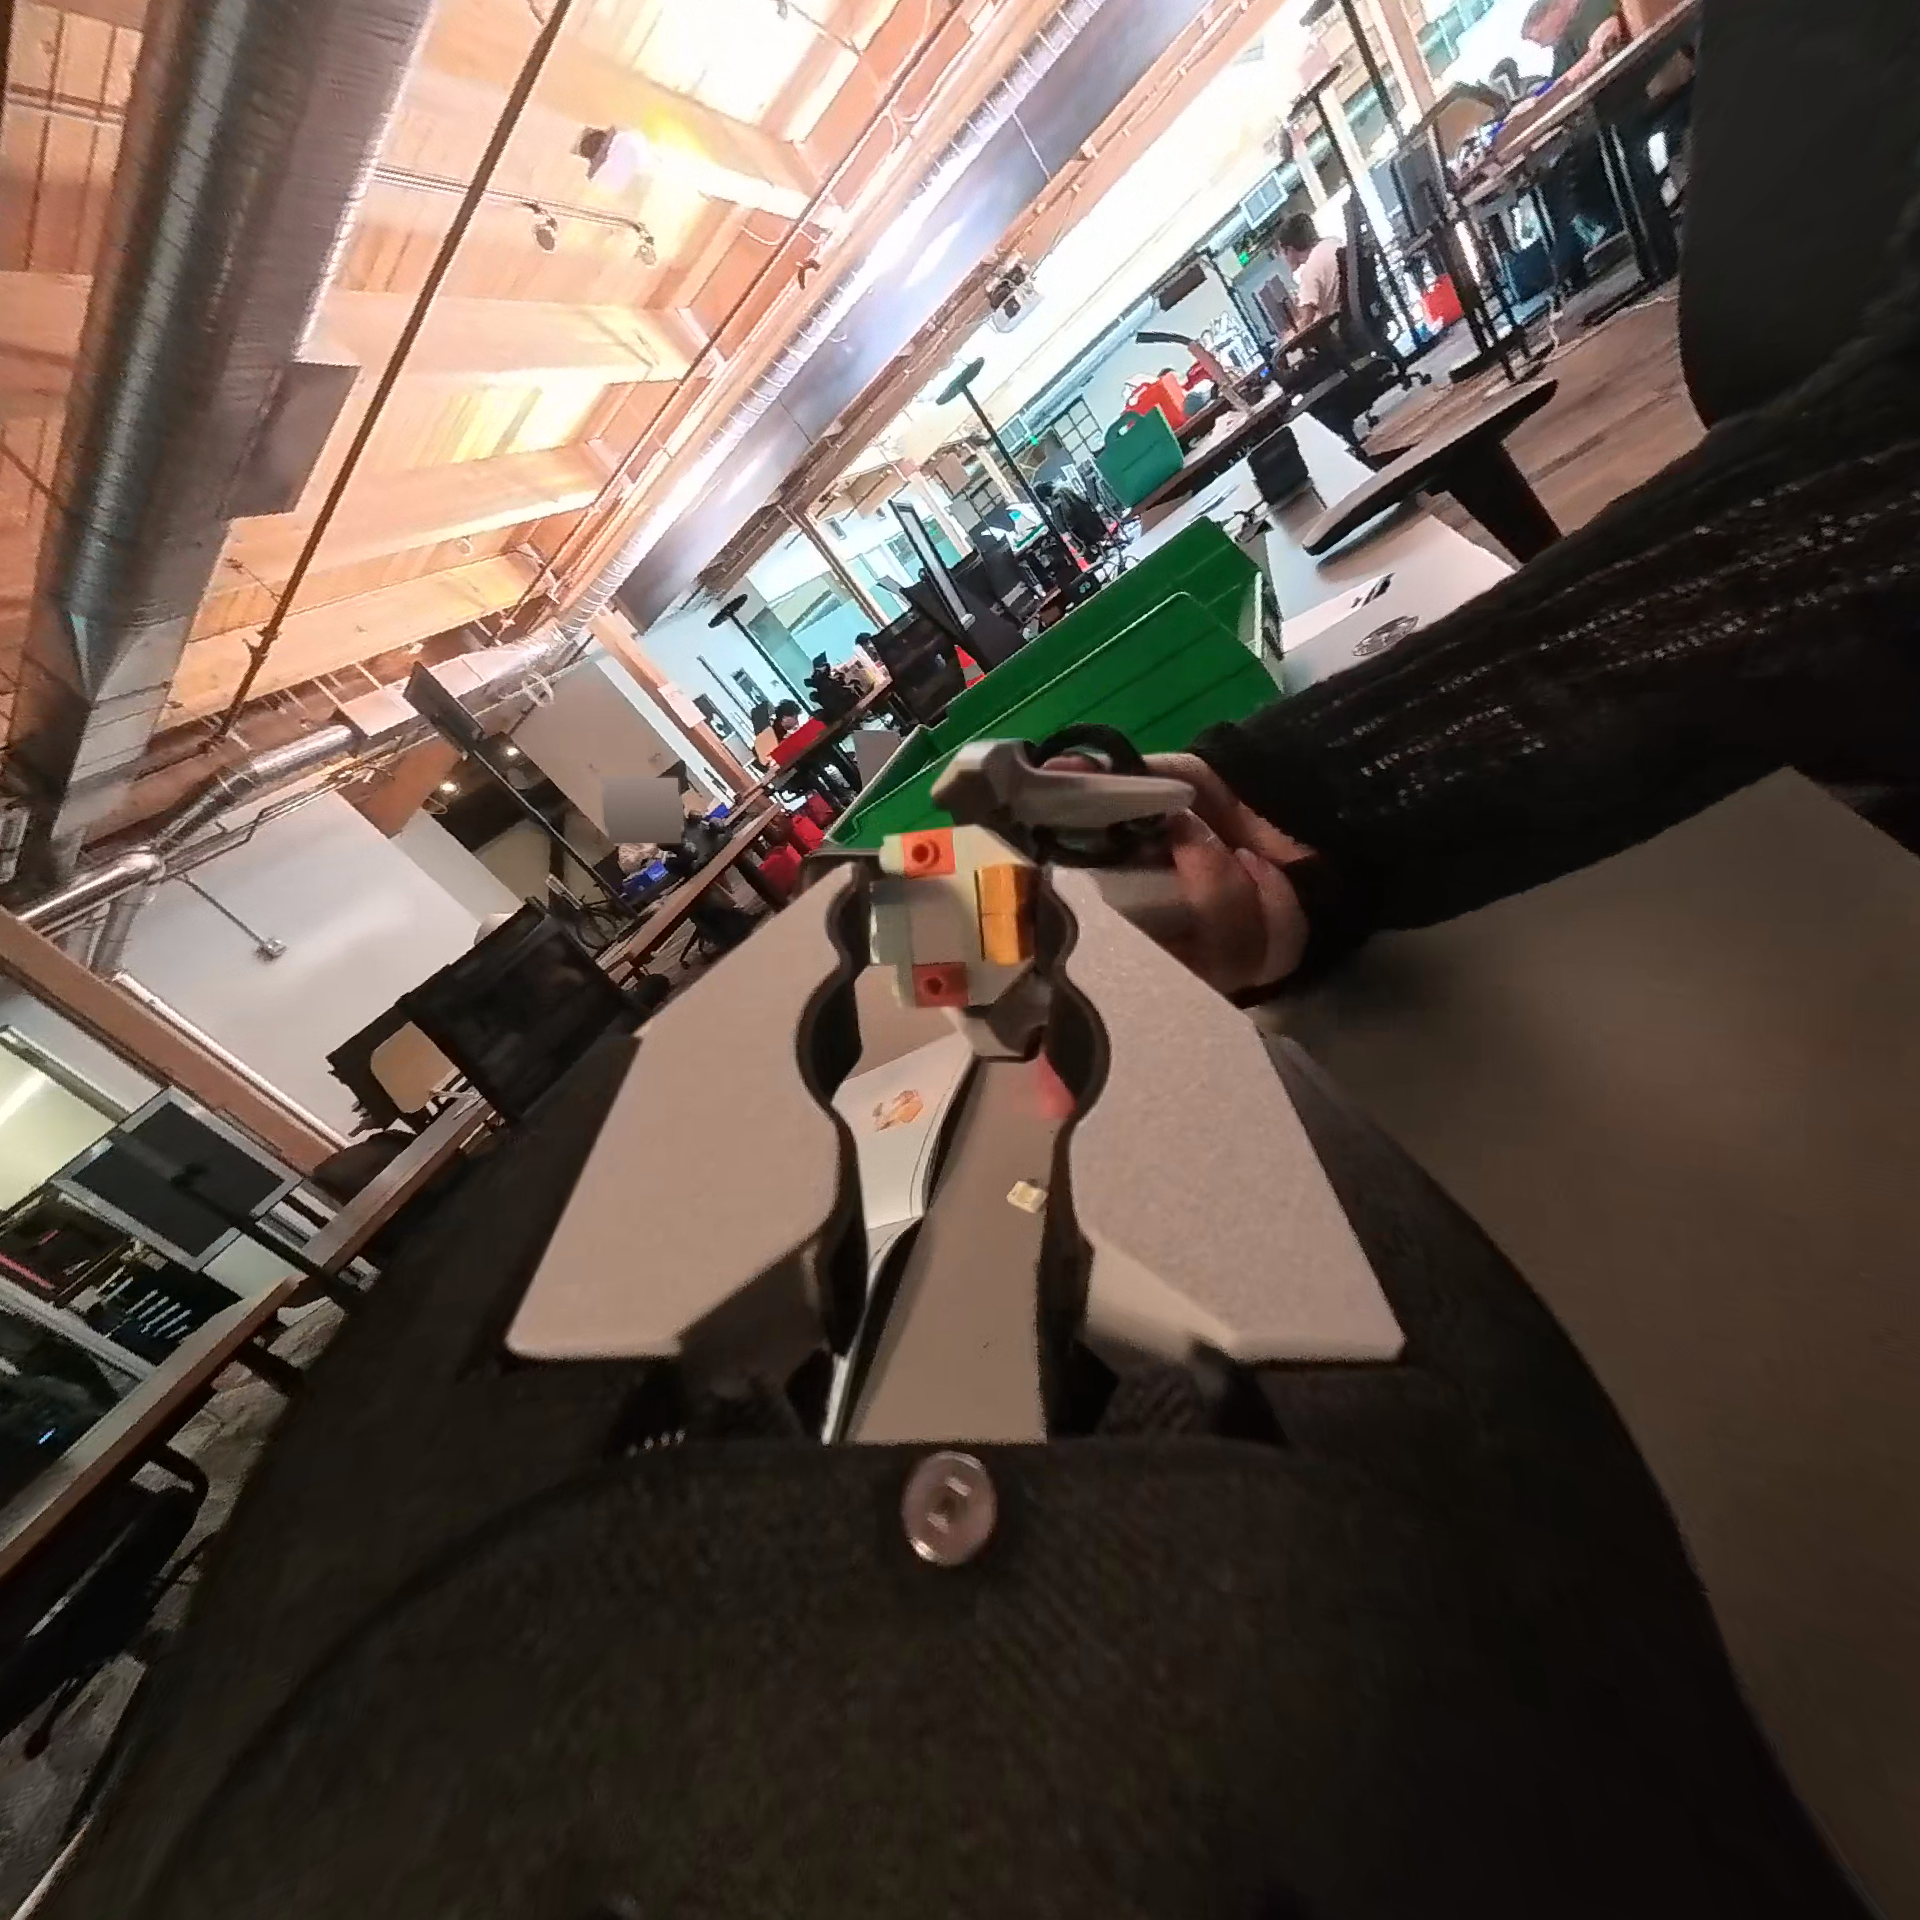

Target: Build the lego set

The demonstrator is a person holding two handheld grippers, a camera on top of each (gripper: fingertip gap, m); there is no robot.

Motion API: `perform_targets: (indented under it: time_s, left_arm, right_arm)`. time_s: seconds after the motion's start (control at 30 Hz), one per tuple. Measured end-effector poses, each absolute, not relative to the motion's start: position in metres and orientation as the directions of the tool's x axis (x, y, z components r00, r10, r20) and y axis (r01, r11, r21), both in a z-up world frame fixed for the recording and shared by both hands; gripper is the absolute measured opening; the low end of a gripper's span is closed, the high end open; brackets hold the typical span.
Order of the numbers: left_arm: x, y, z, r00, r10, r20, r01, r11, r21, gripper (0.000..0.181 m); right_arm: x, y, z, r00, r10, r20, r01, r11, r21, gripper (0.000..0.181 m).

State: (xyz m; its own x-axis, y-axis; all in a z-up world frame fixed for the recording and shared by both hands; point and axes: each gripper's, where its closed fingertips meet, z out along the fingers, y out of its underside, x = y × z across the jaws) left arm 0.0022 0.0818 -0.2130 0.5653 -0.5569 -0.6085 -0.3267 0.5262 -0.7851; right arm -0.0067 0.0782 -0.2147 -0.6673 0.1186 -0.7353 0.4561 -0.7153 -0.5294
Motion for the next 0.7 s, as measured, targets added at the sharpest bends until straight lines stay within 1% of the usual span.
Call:
perform_targets:
  time_s: [0.07,0.13,0.23,0.27,0.33,0.4,0.47,0.53,0.6,0.7]
  left_arm:
    - [0.004,0.08,-0.213,0.558,-0.562,-0.61,-0.324,0.529,-0.784,0.031]
    - [0.004,0.08,-0.214,0.555,-0.568,-0.608,-0.325,0.525,-0.787,0.031]
    - [0.004,0.082,-0.216,0.551,-0.57,-0.609,-0.333,0.519,-0.787,0.031]
    - [0.003,0.082,-0.217,0.549,-0.569,-0.612,-0.338,0.518,-0.786,0.031]
    - [0.003,0.083,-0.22,0.544,-0.567,-0.618,-0.356,0.511,-0.782,0.031]
    - [0.001,0.087,-0.225,0.539,-0.553,-0.635,-0.395,0.5,-0.771,0.031]
    - [-0.003,0.094,-0.232,0.554,-0.551,-0.624,-0.425,0.457,-0.781,0.036]
    - [-0.014,0.102,-0.23,0.603,-0.538,-0.589,-0.416,0.417,-0.808,0.046]
    - [-0.036,0.117,-0.229,0.685,-0.479,-0.549,-0.425,0.35,-0.835,0.047]
    - [-0.066,0.132,-0.228,0.769,-0.374,-0.518,-0.428,0.301,-0.852,0.04]
  right_arm:
    - [-0.006,0.073,-0.214,-0.674,0.09,-0.733,0.475,-0.708,-0.524,0.046]
    - [-0.008,0.075,-0.213,-0.675,0.084,-0.733,0.47,-0.717,-0.514,0.042]
    - [-0.011,0.078,-0.218,-0.663,0.128,-0.738,0.452,-0.717,-0.53,0.034]
    - [-0.011,0.078,-0.218,-0.66,0.146,-0.737,0.447,-0.712,-0.542,0.034]
    - [-0.012,0.079,-0.222,-0.651,0.224,-0.725,0.422,-0.687,-0.591,0.033]
    - [-0.014,0.084,-0.228,-0.624,0.368,-0.69,0.37,-0.638,-0.676,0.033]
    - [-0.016,0.093,-0.236,-0.57,0.565,-0.597,0.295,-0.538,-0.79,0.032]
    - [-0.017,0.105,-0.252,-0.465,0.735,-0.493,0.278,-0.407,-0.87,0.032]
    - [-0.016,0.119,-0.279,-0.333,0.859,-0.388,0.354,-0.267,-0.896,0.032]
    - [-0.009,0.129,-0.313,-0.249,0.946,-0.209,0.497,-0.06,-0.866,0.033]
